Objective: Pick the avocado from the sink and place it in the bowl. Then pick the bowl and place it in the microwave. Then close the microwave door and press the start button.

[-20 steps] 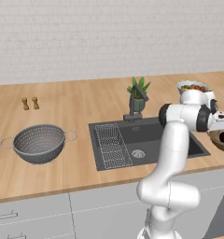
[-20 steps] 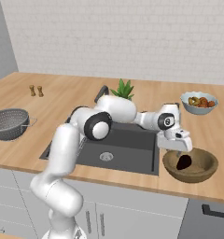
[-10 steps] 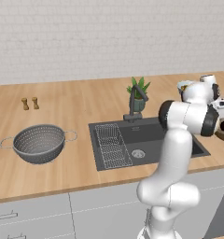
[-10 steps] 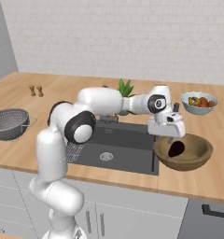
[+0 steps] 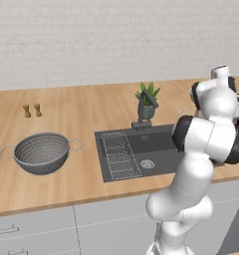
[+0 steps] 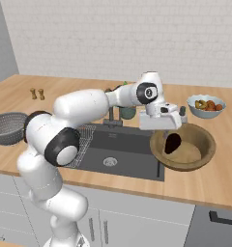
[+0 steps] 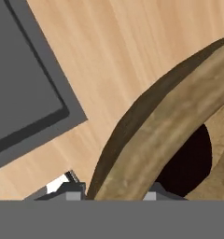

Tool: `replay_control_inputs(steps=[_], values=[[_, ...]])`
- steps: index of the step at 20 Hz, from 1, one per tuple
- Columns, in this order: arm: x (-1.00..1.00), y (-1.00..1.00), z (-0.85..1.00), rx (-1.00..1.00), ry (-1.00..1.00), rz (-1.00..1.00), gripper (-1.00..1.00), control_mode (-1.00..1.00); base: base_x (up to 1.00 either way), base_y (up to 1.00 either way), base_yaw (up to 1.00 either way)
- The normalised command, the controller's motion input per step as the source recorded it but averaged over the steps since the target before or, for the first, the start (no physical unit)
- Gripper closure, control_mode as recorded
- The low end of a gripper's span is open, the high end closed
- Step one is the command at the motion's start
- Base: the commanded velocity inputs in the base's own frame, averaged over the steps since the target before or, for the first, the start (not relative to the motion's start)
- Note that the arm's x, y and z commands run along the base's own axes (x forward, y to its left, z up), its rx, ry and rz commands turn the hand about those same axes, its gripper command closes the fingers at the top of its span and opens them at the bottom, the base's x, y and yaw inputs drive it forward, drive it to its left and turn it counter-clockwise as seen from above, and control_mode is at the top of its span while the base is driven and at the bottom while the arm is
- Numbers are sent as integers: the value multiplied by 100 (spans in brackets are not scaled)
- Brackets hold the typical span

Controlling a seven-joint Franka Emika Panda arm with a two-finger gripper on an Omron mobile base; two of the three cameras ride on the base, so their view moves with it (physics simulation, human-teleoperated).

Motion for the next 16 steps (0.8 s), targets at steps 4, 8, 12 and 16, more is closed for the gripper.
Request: replay_control_inputs(steps=[4, 8, 12, 16], values=[[-21, 45, 29, 1, -5, 31, 100, -100, 0, 0, 0], [-3, 28, 27, 3, -6, 34, 100, -100, 0, 0, 0], [-17, 23, 45, 0, 0, 36, 100, -100, 0, 0, 0], [-23, 37, 24, 0, 0, 35, 100, -100, 0, 0, 0]])
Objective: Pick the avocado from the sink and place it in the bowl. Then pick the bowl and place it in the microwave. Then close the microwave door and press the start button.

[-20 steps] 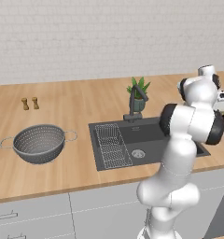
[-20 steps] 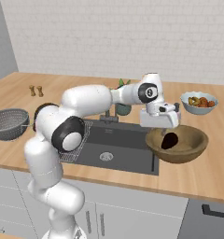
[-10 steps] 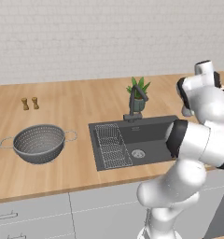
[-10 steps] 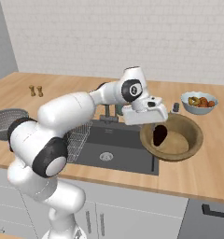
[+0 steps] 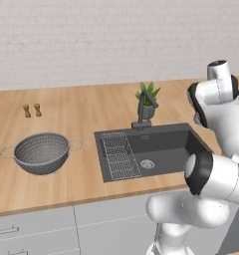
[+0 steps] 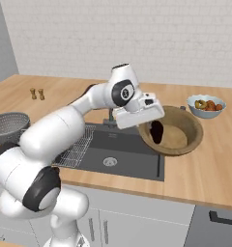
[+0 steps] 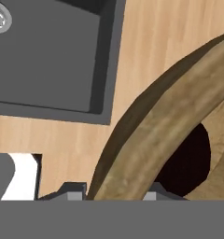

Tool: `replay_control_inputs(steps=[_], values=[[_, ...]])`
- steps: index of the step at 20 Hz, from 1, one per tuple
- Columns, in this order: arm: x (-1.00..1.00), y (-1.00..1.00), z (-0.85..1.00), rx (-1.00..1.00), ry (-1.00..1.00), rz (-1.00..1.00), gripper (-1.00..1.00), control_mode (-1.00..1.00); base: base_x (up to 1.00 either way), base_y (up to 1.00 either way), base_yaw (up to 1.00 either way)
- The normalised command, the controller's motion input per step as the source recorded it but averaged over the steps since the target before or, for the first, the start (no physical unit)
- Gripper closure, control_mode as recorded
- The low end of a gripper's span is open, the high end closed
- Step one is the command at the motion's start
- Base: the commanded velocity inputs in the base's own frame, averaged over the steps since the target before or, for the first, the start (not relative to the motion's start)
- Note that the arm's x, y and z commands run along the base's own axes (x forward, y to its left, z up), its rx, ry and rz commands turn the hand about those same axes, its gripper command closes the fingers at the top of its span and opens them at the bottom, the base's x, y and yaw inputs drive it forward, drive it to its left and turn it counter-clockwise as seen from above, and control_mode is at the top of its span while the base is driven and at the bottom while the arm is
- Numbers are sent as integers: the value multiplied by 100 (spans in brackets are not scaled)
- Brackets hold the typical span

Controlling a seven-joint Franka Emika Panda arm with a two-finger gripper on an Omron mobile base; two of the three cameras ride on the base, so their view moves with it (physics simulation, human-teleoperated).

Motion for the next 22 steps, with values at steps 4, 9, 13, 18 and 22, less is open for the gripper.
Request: replay_control_inputs(steps=[4, 9, 13, 18, 22], values=[[-14, 48, 7, -1, 4, 27, 100, -100, 0, 0, 0], [-18, 49, 17, -7, 5, 10, 100, -100, 0, 0, 0], [-10, 32, 28, -8, 1, 0, 100, -100, 0, 0, 0], [-1, 42, -2, -8, 2, 1, 100, -100, 0, 0, 0], [-6, 31, 0, -2, 0, 0, 100, -100, 0, 0, 0]])
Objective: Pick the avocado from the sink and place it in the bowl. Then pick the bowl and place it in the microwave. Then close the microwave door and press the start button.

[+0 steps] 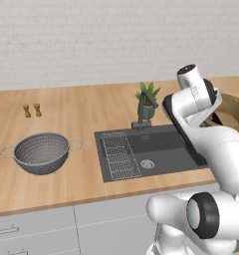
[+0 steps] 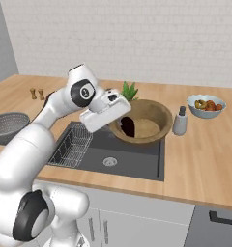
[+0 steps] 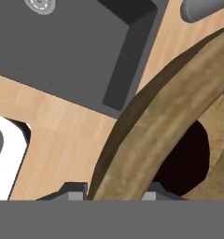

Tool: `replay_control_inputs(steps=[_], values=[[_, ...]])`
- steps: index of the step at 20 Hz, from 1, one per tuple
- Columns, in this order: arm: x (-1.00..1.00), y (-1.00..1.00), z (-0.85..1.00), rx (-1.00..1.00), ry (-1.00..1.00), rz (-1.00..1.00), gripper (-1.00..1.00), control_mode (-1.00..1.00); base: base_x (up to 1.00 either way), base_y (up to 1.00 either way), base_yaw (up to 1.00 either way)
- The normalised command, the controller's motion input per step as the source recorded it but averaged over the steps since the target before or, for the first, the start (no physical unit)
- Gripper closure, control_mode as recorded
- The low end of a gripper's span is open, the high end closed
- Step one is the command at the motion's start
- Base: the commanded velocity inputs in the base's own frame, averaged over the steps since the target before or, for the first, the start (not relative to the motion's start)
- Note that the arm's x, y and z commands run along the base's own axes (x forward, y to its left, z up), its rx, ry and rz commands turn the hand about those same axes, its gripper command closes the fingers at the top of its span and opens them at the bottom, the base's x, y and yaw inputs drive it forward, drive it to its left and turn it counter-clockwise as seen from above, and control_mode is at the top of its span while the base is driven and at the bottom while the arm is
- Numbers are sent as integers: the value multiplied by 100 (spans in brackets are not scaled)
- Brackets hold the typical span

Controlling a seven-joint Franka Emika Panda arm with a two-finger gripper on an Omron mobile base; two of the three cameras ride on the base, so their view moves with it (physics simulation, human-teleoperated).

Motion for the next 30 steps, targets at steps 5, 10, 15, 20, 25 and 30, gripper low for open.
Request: replay_control_inputs(steps=[5, 10, 15, 20, 25, 30], values=[[-1, 11, 0, -2, 0, 0, 100, -100, 0, 0, 0], [0, 0, 0, 0, 0, 0, 100, 100, -14, -1, -32], [0, 0, 0, 0, 0, 0, 100, 100, -20, 0, -75], [0, 0, 0, 0, 0, 0, 100, 100, -17, -2, -87], [0, 0, 0, 0, 0, 0, 100, 100, -9, -5, -91], [0, 0, 0, 0, 0, 0, 100, 100, -1, -17, -89]])
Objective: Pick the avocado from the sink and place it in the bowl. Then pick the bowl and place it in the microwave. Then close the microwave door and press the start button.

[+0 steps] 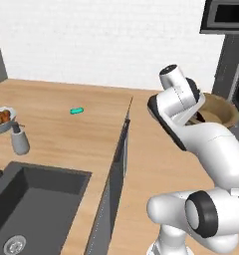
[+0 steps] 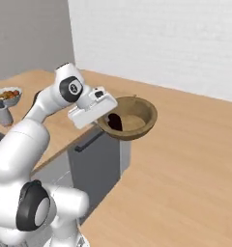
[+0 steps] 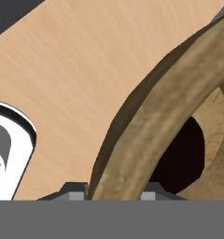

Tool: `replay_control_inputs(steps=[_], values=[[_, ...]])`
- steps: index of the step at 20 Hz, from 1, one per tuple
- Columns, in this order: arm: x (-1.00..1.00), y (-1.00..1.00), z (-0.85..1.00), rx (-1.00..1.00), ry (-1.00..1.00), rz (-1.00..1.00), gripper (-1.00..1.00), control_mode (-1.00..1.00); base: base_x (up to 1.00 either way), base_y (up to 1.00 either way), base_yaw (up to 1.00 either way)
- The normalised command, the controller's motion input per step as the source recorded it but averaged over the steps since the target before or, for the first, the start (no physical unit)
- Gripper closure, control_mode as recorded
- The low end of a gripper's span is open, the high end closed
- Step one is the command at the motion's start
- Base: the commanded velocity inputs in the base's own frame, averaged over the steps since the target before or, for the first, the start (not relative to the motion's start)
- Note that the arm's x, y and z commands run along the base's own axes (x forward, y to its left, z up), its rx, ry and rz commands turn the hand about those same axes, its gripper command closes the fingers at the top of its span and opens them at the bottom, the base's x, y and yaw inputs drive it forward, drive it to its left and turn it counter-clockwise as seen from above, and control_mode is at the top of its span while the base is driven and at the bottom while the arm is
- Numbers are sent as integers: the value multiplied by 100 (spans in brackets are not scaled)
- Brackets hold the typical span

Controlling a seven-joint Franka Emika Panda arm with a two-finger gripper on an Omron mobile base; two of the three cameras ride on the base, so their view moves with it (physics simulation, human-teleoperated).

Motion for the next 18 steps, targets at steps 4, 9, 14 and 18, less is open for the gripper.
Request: replay_control_inputs(steps=[4, 9, 14, 18], values=[[0, 0, 0, 0, 0, 0, 100, 100, 4, -14, -82], [0, 0, 0, 0, 0, 0, 100, 100, 88, 0, -48], [0, 0, 0, 0, 0, 0, 100, 100, 100, 1, -31], [0, 0, 0, 0, 0, 0, 100, 100, 100, 19, -36]])
